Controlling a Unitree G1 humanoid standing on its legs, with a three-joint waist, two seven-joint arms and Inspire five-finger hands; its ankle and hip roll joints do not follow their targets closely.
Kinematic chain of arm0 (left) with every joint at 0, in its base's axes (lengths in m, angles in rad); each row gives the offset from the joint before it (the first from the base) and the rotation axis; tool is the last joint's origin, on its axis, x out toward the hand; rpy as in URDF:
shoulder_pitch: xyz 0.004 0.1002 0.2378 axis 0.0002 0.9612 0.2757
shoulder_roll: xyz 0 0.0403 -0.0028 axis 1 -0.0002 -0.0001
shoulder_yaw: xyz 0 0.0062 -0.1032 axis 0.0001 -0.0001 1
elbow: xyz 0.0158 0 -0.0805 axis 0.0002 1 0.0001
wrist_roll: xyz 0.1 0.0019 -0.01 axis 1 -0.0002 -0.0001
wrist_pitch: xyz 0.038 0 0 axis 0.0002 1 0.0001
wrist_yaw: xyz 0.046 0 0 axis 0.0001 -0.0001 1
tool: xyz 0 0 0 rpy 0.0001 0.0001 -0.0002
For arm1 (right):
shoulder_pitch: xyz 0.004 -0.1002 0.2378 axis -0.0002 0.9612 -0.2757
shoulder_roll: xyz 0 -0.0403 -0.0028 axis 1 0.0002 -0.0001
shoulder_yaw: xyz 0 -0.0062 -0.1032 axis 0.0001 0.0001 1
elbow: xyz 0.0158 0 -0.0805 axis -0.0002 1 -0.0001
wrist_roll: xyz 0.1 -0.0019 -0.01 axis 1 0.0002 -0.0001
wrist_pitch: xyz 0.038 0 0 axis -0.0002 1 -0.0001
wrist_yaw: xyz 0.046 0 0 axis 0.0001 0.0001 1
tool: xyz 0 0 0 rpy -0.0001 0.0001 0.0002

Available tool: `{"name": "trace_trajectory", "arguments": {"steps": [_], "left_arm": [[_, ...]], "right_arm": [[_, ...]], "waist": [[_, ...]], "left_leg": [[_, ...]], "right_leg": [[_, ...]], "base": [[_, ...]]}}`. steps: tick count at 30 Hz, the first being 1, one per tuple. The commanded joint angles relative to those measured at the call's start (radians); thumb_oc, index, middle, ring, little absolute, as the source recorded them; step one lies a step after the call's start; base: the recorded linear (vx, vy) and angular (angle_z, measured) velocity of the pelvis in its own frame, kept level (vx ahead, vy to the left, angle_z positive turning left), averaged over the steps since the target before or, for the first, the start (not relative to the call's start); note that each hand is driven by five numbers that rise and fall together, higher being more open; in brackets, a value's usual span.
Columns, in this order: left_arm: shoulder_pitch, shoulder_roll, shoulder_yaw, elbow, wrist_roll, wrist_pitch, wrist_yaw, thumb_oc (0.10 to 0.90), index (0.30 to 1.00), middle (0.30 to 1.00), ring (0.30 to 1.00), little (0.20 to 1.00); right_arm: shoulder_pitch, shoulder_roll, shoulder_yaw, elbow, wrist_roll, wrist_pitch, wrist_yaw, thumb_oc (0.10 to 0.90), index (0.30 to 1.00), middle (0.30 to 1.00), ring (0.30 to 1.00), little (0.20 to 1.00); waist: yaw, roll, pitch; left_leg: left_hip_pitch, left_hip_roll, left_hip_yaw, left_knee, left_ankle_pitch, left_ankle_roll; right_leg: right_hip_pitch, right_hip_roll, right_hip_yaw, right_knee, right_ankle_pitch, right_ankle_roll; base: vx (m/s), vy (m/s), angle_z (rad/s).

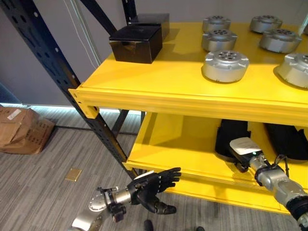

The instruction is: Move parts from the plastic box to the shelf.

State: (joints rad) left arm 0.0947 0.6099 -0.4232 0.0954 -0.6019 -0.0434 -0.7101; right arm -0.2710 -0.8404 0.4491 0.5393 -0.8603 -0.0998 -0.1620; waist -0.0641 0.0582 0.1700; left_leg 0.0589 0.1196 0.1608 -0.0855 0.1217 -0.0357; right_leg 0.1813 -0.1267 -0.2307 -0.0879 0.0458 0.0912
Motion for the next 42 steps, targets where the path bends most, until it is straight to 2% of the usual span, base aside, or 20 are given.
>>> {"name": "trace_trajectory", "arguments": {"steps": [1, 10, 21, 25, 34, 35, 37, 38, 42], "left_arm": [[-0.082, -0.003, 0.054, -0.084, -0.017, -0.069, -0.032, 0.9, 1.0, 1.0, 1.0, 1.0], [-0.083, 0.0, 0.056, -0.08, -0.019, -0.064, -0.037, 0.9, 1.0, 1.0, 1.0, 1.0], [-0.088, -0.009, 0.06, -0.077, -0.006, -0.054, -0.051, 0.9, 1.0, 1.0, 1.0, 1.0], [-0.102, -0.014, 0.054, -0.066, 0.0, -0.05, -0.057, 0.9, 1.0, 1.0, 1.0, 1.0], [-0.108, -0.028, 0.061, -0.07, 0.009, -0.027, -0.067, 0.9, 1.0, 1.0, 1.0, 1.0], [-0.11, -0.031, 0.059, -0.07, 0.011, -0.026, -0.067, 0.9, 1.0, 1.0, 1.0, 1.0], [-0.114, -0.035, 0.054, -0.063, 0.012, -0.029, -0.066, 0.9, 1.0, 1.0, 1.0, 1.0], [-0.116, -0.036, 0.053, -0.06, 0.012, -0.03, -0.065, 0.9, 1.0, 1.0, 1.0, 1.0], [-0.12, -0.04, 0.052, -0.056, 0.013, -0.027, -0.065, 0.9, 1.0, 1.0, 1.0, 1.0]], "right_arm": [[-0.122, -0.042, -0.003, -0.014, -0.024, -0.018, -0.032, 0.9, 1.0, 1.0, 1.0, 1.0], [-0.136, -0.072, 0.032, -0.046, -0.054, -0.031, 0.033, 0.9, 1.0, 1.0, 1.0, 1.0], [-0.142, -0.031, 0.057, 0.06, -0.064, 0.159, 0.186, 0.9, 1.0, 1.0, 1.0, 1.0], [-0.169, 0.009, 0.06, 0.132, 0.002, 0.203, 0.197, 0.9, 1.0, 1.0, 1.0, 1.0], [-0.178, 0.086, 0.034, 0.191, 0.149, 0.24, 0.202, 0.9, 1.0, 1.0, 1.0, 1.0], [-0.184, 0.098, 0.032, 0.197, 0.154, 0.247, 0.208, 0.741, 0.778, 0.778, 0.778, 0.778], [-0.19, 0.115, 0.037, 0.207, 0.159, 0.253, 0.212, 0.482, 0.415, 0.415, 0.415, 0.415], [-0.194, 0.118, 0.039, 0.212, 0.166, 0.252, 0.212, 0.4, 0.3, 0.3, 0.3, 0.3], [-0.205, 0.129, 0.043, 0.225, 0.154, 0.241, 0.205, 0.4, 0.3, 0.3, 0.3, 0.3]], "waist": [[0.015, -0.027, 0.009], [0.02, -0.037, 0.005], [0.034, -0.046, 0.009], [0.042, -0.045, 0.011], [0.047, -0.04, 0.009], [0.049, -0.039, 0.009], [0.05, -0.037, 0.01], [0.05, -0.037, 0.009], [0.053, -0.036, 0.009]], "left_leg": [[0.091, 0.037, 0.085, 0.003, -0.128, -0.036], [0.092, 0.039, 0.083, 0.003, -0.129, -0.035], [0.094, 0.046, 0.08, 0.002, -0.126, -0.037], [0.094, 0.047, 0.077, 0.002, -0.126, -0.038], [0.099, 0.043, 0.075, 0.001, -0.127, -0.037], [0.098, 0.043, 0.074, 0.001, -0.128, -0.036], [0.099, 0.042, 0.074, 0.0, -0.128, -0.036], [0.099, 0.041, 0.074, 0.0, -0.128, -0.036], [0.099, 0.042, 0.074, 0.001, -0.127, -0.036]], "right_leg": [[-0.069, 0.018, 0.026, 0.073, -0.095, -0.01], [-0.065, 0.02, 0.021, 0.07, -0.095, -0.011], [-0.06, 0.024, 0.013, 0.07, -0.096, -0.013], [-0.058, 0.024, 0.01, 0.067, -0.095, -0.013], [-0.051, 0.021, 0.009, 0.061, -0.091, -0.013], [-0.051, 0.02, 0.009, 0.06, -0.091, -0.013], [-0.051, 0.02, 0.007, 0.061, -0.092, -0.013], [-0.051, 0.02, 0.007, 0.06, -0.091, -0.014], [-0.049, 0.019, 0.005, 0.061, -0.092, -0.014]], "base": [[0.0, 0.0, 0.0], [0.0, 0.0, 0.0], [0.0, 0.0, 0.0], [0.0, -0.004, -0.01], [0.0, -0.001, 0.0], [0.0, 0.0, 0.0], [0.0, 0.0, 0.0], [0.0, 0.0, 0.0], [0.0, 0.0, 0.0]]}}
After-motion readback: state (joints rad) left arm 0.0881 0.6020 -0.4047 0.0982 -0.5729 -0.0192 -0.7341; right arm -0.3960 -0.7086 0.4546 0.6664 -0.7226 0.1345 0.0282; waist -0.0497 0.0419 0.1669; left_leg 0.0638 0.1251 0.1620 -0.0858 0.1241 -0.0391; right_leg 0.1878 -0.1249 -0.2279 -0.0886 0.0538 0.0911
